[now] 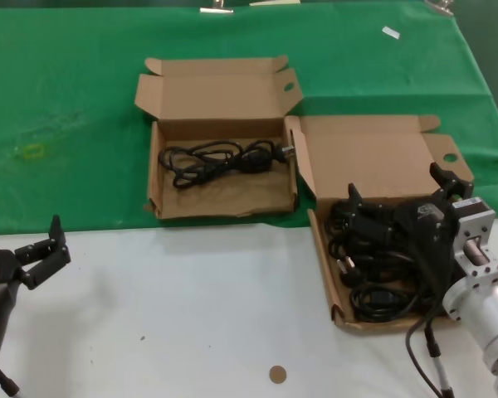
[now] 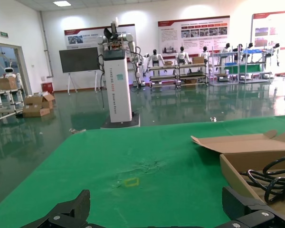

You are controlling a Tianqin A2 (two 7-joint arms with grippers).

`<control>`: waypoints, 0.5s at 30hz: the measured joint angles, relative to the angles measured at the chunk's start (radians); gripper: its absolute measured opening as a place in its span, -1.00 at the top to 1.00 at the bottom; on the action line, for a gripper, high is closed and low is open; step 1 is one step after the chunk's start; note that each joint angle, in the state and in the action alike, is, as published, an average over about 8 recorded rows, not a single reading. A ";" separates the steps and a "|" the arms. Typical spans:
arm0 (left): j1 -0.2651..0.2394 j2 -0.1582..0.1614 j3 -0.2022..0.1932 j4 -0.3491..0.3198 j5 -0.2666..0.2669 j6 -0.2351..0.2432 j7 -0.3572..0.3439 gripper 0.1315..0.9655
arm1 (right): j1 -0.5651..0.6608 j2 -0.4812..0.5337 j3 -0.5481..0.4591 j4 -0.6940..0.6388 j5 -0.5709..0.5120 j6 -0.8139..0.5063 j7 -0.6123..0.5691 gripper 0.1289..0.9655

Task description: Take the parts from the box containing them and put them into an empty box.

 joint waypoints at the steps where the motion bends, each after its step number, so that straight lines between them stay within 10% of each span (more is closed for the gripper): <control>1: 0.000 0.000 0.000 0.000 0.000 0.000 0.000 -1.00 | 0.000 0.000 0.000 0.000 0.000 0.000 0.000 -1.00; 15: 0.000 0.000 0.000 0.000 0.000 0.000 0.000 -1.00 | 0.000 0.000 0.000 0.000 0.000 0.000 0.000 -1.00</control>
